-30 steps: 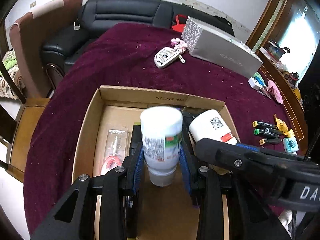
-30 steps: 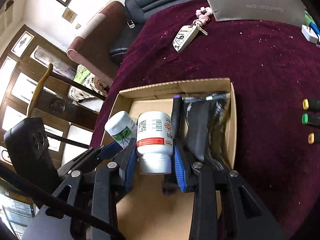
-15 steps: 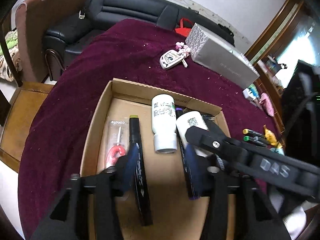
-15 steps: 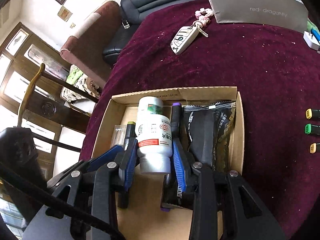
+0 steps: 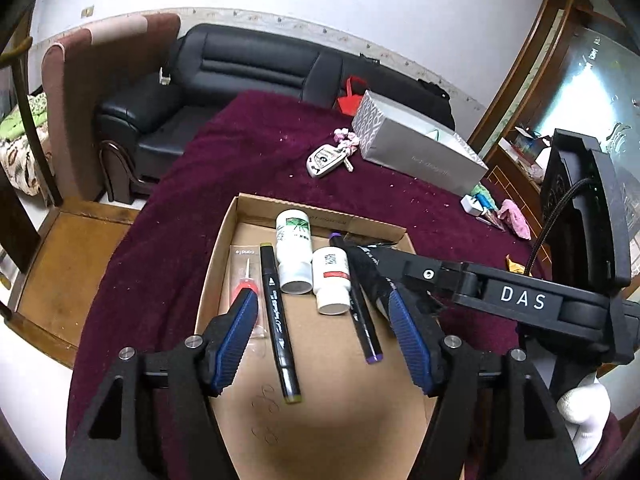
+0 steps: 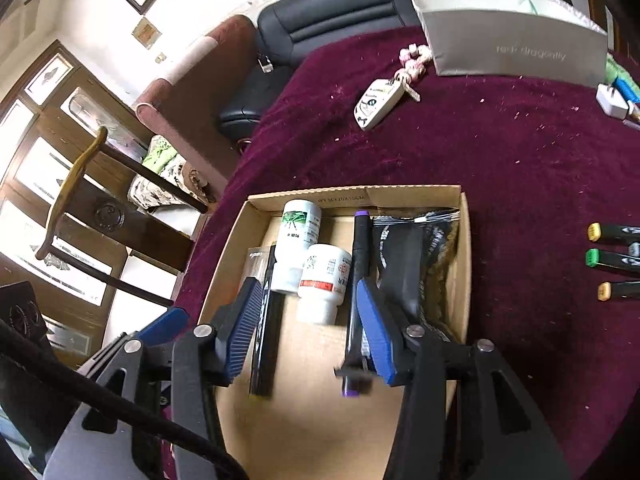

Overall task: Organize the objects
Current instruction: 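Lower both bottles into the tray and open both grippers, then withdraw both grippers from the tray toward the remaining items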

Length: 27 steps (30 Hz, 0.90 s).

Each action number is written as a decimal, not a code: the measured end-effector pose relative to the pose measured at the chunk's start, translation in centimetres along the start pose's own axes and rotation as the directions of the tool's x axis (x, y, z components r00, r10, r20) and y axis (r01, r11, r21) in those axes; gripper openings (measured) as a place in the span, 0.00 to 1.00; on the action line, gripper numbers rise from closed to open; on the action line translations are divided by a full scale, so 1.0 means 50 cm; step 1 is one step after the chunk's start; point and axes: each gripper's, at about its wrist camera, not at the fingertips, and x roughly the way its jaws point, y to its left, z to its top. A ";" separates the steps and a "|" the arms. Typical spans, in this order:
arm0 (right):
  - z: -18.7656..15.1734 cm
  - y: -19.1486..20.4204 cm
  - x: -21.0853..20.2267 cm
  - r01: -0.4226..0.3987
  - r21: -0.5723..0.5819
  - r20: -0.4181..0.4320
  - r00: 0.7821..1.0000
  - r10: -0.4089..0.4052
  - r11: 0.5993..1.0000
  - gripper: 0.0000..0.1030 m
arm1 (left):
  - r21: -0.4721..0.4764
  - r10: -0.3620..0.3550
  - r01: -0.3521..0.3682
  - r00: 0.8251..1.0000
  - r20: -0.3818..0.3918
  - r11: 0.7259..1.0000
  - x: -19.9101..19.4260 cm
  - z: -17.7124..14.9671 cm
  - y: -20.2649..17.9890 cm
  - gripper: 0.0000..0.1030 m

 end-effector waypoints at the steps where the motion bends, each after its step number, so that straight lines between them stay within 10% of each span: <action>1: -0.004 -0.003 -0.009 -0.001 -0.001 0.006 1.000 0.001 1.000 0.47 | 0.000 -0.006 0.006 1.000 0.008 1.000 -0.007 -0.004 -0.005 0.60; 15: -0.092 -0.080 -0.172 0.111 -0.010 0.125 0.986 -0.109 0.994 0.47 | 0.024 -0.060 0.063 0.995 -0.084 0.998 0.052 -0.100 -0.090 0.63; 20: -0.149 -0.084 -0.257 0.353 -0.060 0.253 0.910 -0.328 0.934 0.56 | 0.007 -0.037 0.038 0.995 -0.098 0.999 0.070 -0.131 -0.120 0.63; 27: -0.196 -0.088 -0.334 0.445 -0.065 0.365 0.844 -0.394 0.893 0.65 | 0.007 0.021 -0.021 1.000 0.011 1.000 0.020 -0.202 -0.145 0.63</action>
